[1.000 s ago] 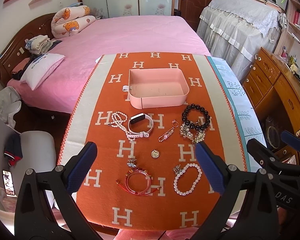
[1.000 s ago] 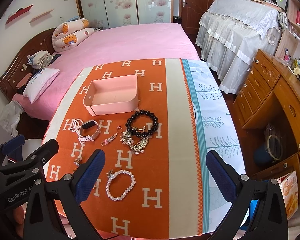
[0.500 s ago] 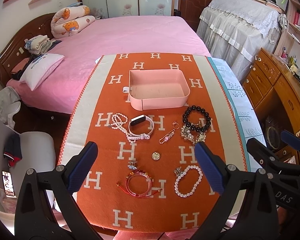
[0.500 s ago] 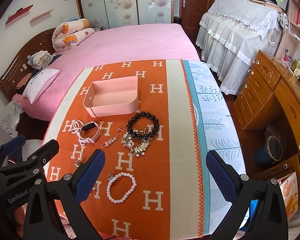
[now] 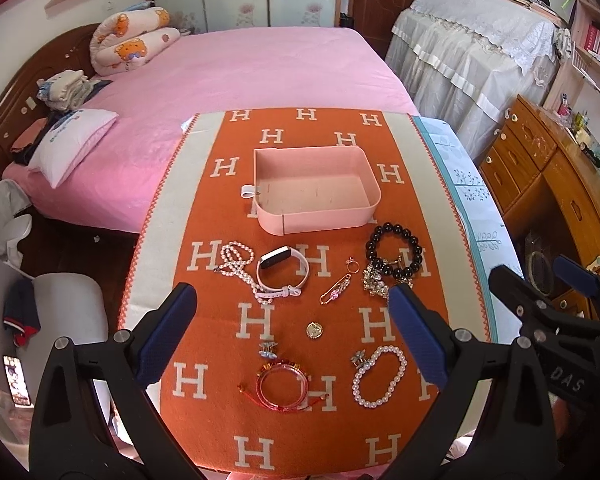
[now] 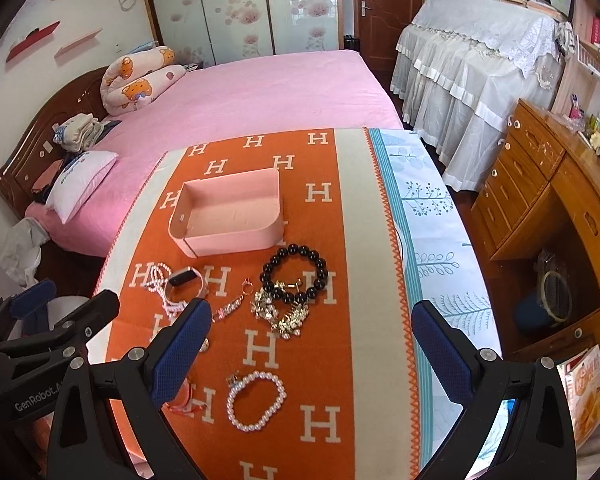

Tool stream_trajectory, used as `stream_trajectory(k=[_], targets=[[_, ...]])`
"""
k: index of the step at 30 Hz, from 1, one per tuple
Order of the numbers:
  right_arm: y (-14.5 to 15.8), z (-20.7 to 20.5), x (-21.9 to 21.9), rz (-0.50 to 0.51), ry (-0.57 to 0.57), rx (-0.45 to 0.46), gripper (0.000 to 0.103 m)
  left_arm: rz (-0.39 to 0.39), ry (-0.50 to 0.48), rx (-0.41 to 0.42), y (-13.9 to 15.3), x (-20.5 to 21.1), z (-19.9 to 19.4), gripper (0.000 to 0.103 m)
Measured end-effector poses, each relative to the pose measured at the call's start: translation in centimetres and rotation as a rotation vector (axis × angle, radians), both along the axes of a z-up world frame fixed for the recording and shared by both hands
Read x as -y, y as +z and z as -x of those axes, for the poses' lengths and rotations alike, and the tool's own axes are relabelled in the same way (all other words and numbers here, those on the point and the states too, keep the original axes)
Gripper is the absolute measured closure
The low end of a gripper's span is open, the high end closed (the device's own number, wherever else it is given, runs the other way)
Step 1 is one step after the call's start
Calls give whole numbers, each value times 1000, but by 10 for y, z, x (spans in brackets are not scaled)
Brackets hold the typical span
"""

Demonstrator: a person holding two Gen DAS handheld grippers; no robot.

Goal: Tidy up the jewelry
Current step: 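Grasp the white pearl necklace with the left tool while the right tool grasps the black bead bracelet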

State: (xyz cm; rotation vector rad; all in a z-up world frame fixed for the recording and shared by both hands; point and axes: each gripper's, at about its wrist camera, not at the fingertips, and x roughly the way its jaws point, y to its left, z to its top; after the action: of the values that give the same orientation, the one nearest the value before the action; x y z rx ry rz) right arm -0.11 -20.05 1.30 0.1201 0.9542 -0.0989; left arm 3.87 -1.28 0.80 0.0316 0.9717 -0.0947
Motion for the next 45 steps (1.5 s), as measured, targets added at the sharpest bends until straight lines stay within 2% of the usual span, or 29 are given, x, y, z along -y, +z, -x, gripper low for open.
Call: stream_trajectory(k=[6, 13, 16, 19, 21, 24, 28, 33, 35, 37, 39, 42, 45], targets=[[-16, -30, 12, -87, -27, -58, 20, -6, 8, -29, -4, -12, -27, 7], [-56, -71, 37, -210, -90, -173, 29, 90, 45, -99, -24, -51, -65, 7], [-76, -92, 45, -228, -111, -222, 30, 75, 67, -118, -36, -67, -77, 7], [-98, -112, 47, -225, -118, -263, 32, 84, 105, -164, -50, -86, -89, 7], [-112, -125, 47, -216, -119, -287, 35, 103, 143, -210, -64, -104, -98, 12], [-140, -144, 44, -213, -114, -332, 38, 88, 183, -268, -84, -124, -110, 17], [-169, -162, 37, -194, -114, -380, 40, 108, 235, -348, -113, -153, -123, 19], [-201, -177, 33, -170, -114, -438, 44, 126, 227, -419, -138, -165, -134, 19], [-204, -183, 27, -130, -89, -419, 44, 134, 211, -431, -145, -165, -138, 19], [-207, -186, 20, -87, -79, -413, 48, 140, 189, -452, -152, -162, -143, 19], [-211, -190, 11, -33, -58, -409, 63, 132, 158, -458, -156, -155, -147, 19], [-215, -192, 1, 10, -29, -398, 80, 114, 86, -465, -163, -141, -154, 19], [-218, -190, 0, 2, -24, -393, 88, 86, 27, -479, -171, -128, -158, 19]])
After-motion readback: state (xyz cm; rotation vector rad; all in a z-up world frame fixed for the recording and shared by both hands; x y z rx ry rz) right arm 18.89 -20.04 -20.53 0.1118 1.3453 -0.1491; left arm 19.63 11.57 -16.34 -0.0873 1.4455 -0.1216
